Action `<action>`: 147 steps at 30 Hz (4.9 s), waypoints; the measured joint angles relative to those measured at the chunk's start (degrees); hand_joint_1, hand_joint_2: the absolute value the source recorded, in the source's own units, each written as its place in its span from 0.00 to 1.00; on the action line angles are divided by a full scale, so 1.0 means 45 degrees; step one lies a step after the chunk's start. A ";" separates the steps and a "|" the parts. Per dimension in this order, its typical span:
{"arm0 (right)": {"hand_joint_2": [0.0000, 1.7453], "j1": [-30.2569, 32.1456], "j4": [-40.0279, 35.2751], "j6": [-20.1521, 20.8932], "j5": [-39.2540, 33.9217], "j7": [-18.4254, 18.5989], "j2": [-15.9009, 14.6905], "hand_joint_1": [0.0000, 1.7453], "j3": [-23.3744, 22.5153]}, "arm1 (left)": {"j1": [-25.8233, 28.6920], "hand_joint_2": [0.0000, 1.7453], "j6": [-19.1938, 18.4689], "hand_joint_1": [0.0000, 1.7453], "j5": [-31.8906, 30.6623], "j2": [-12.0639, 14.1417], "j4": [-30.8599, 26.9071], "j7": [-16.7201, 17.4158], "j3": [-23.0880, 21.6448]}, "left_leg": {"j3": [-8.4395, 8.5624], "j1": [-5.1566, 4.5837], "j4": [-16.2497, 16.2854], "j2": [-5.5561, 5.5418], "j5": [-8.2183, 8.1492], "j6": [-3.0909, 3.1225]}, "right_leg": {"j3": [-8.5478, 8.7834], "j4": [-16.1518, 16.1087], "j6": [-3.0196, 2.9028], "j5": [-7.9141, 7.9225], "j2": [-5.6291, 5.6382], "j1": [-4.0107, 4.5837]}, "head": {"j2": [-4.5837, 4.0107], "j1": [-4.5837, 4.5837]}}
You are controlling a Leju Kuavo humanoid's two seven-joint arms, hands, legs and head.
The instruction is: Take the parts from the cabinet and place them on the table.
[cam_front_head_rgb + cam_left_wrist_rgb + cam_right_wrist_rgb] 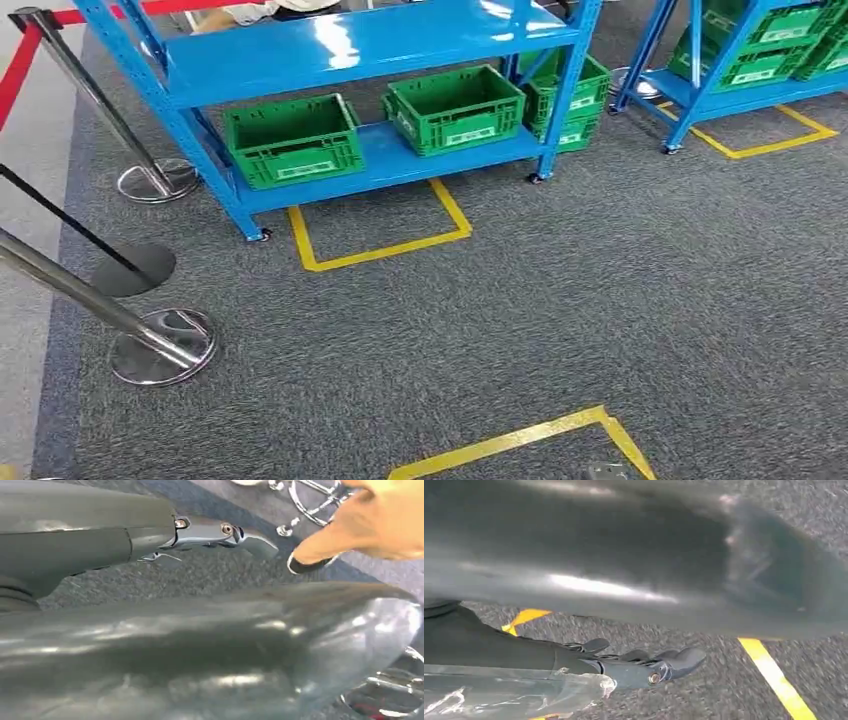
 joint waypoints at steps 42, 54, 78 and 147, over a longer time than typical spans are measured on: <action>0.00 0.0057 0.0092 -0.0087 0.0530 0.0316 -0.0049 0.00 -0.0607 | 0.0307 0.00 -0.0470 0.00 -0.2015 -0.0267 0.0058 -0.0112 -0.0933 | 0.1078 0.0238 -0.0471 -0.0633 0.0049 0.0239 | -0.0247 0.1853 0.0705 -0.2652 0.0684 -0.0276 | -0.0005 0.0452; 0.00 -0.0070 0.0160 0.0078 0.0461 -0.0239 0.0015 0.00 -0.0811 | 0.0291 0.00 -0.1743 0.00 -0.1972 -0.0214 0.0073 0.0068 -0.0933 | -0.1280 0.0300 0.3836 -0.0495 -0.2306 -0.0461 | -0.0196 0.0360 0.0056 -0.0044 0.0612 -0.0383 | -0.0005 0.0228; 0.00 -0.0684 0.0146 0.0296 0.0384 -0.1365 -0.0005 0.00 -0.1020 | 0.0390 0.00 -0.4095 0.00 -0.2404 -0.0243 0.0151 0.0544 -0.0860 | -0.0279 -0.0123 0.0269 -0.0633 0.0191 0.0263 | -0.0248 0.0281 0.0052 0.0052 0.0717 0.0094 | -0.0005 0.0262; 0.00 -0.0224 0.0121 0.0117 0.0345 -0.0729 0.0029 0.00 -0.1579 | 0.0383 0.00 -0.2997 0.00 -0.4303 -0.0325 0.0262 0.1224 -0.0690 | -0.1694 0.0236 0.3816 -0.0525 -0.2263 -0.0492 | -0.0354 0.0232 -0.0216 0.0191 0.0686 -0.0165 | -0.0005 0.0233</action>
